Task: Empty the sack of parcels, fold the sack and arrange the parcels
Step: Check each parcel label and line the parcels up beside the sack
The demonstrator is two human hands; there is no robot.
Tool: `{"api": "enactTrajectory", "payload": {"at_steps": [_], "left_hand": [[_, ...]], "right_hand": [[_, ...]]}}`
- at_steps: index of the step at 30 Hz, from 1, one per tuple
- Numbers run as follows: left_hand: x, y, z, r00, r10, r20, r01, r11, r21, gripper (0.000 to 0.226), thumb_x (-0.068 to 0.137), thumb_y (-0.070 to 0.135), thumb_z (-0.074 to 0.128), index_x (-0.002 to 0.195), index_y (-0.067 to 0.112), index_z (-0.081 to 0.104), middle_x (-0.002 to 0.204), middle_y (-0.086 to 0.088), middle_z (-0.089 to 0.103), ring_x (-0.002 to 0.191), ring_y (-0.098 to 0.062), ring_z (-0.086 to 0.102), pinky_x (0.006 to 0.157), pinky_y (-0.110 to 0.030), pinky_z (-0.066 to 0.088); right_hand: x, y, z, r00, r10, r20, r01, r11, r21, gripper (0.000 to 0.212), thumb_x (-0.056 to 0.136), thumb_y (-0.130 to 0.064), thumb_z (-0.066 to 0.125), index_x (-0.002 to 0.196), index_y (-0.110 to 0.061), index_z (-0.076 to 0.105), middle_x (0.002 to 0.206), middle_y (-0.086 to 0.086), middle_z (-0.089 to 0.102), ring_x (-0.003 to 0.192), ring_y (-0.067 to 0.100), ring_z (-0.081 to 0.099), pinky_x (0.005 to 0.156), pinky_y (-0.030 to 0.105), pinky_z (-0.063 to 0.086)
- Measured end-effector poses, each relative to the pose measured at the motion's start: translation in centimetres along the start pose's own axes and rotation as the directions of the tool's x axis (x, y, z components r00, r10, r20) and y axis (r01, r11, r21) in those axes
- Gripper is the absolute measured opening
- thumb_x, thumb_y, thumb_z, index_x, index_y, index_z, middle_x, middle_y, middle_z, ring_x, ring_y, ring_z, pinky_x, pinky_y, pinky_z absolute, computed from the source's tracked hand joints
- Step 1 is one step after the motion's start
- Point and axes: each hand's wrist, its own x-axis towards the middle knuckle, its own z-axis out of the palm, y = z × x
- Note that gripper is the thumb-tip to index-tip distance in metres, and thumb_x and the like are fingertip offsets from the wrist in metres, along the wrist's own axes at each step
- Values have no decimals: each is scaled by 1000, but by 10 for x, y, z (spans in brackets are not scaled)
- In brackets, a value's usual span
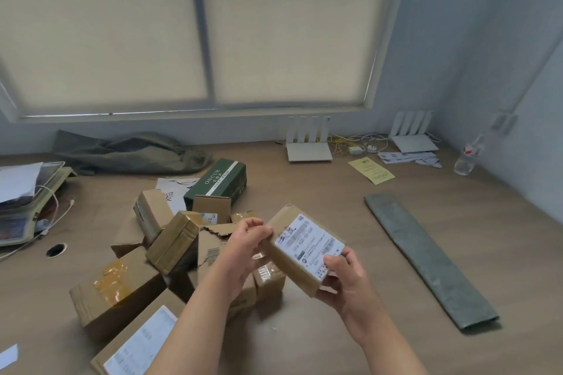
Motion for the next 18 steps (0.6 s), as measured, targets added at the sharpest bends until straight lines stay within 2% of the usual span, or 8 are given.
{"api": "enactTrajectory", "payload": {"at_steps": [2,5,7,9,12,14,18], "left_hand": [[14,-8,28,999,27,-22,-27,1000,-14,28,95,17,63,120,7,51,115,-21,70,103,-29,67,95,-48,56],[35,-23,74,991,89,-101,-94,995,-45,30,97,20,63,124,13,52,112,-9,75,109,-25,70,96,-43,57],[51,-34,105,978,111,-174,-127,988,-82,32,95,26,67,121,19,51,114,-6,74,108,-22,71,96,-43,56],[67,-46,130,965,107,-238,-135,985,-104,33,92,33,69,116,19,52,116,-7,71,108,-21,70,93,-41,57],[88,-63,163,962,95,-256,-125,987,-103,23,98,29,60,118,18,55,118,-6,71,108,-20,70,93,-43,57],[99,-73,183,966,99,-239,-126,987,-101,24,101,26,56,125,23,55,121,-1,72,112,-19,69,98,-47,55],[125,-89,207,974,109,-201,-129,988,-88,34,103,19,52,135,30,52,128,8,69,119,-15,66,103,-45,52]], "right_hand": [[14,-5,-20,999,8,-42,-5,998,68,56,74,-24,74,124,-12,52,109,14,74,87,23,71,80,46,59],[34,-10,-49,997,24,-68,-14,990,139,44,86,-15,72,122,-9,48,112,15,73,89,24,72,80,44,59],[47,-13,-69,994,34,-100,-18,988,151,45,84,-16,75,119,-7,48,114,15,72,93,24,71,79,40,59],[61,-15,-90,992,43,-119,-28,992,126,46,84,-20,76,119,-7,49,116,14,72,98,23,71,85,38,56],[80,-19,-117,990,33,-137,-23,997,73,39,93,-19,65,126,-7,50,114,8,73,104,18,70,97,35,51],[93,-23,-132,988,13,-153,-9,1000,30,32,97,-19,59,126,-8,52,112,3,75,105,13,70,96,31,50],[125,-24,-154,976,-26,-214,0,993,-121,24,100,-27,55,121,-16,59,110,-7,75,106,7,68,90,26,48]]}}
